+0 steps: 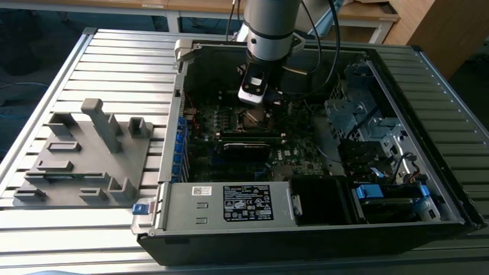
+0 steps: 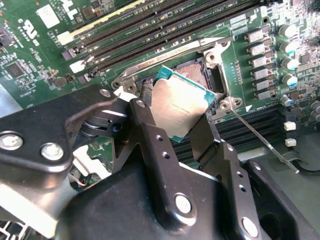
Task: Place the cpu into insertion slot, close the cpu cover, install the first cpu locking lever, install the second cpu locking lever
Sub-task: 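Place the cpu into insertion slot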
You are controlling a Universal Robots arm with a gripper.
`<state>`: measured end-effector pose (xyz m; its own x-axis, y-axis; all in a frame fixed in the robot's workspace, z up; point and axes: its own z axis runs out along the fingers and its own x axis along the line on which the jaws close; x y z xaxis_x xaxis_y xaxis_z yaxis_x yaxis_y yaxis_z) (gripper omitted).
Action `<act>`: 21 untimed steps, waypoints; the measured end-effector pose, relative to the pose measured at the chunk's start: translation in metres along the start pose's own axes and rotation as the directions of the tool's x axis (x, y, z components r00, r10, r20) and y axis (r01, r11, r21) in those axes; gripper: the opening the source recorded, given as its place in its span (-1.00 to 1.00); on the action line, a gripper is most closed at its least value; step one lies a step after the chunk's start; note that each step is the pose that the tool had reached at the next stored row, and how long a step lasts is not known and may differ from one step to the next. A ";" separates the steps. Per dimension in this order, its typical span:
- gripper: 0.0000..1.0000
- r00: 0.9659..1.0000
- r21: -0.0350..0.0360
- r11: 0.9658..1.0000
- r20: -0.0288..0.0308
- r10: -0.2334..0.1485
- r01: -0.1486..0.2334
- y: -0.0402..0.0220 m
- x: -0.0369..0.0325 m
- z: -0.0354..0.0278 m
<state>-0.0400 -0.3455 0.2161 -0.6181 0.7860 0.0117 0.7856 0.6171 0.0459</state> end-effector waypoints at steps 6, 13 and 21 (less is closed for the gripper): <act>0.08 1.000 0.000 1.000 0.001 0.018 -0.018 0.0000 0.0000 -0.0001; 0.08 0.997 -0.001 0.997 0.003 0.074 -0.074 0.0000 0.0000 -0.0001; 0.08 0.997 -0.002 0.997 0.003 0.074 -0.074 0.0000 0.0000 -0.0001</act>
<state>-0.0400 -0.3455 0.2161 -0.5578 0.8299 0.0125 0.8294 0.5568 0.0464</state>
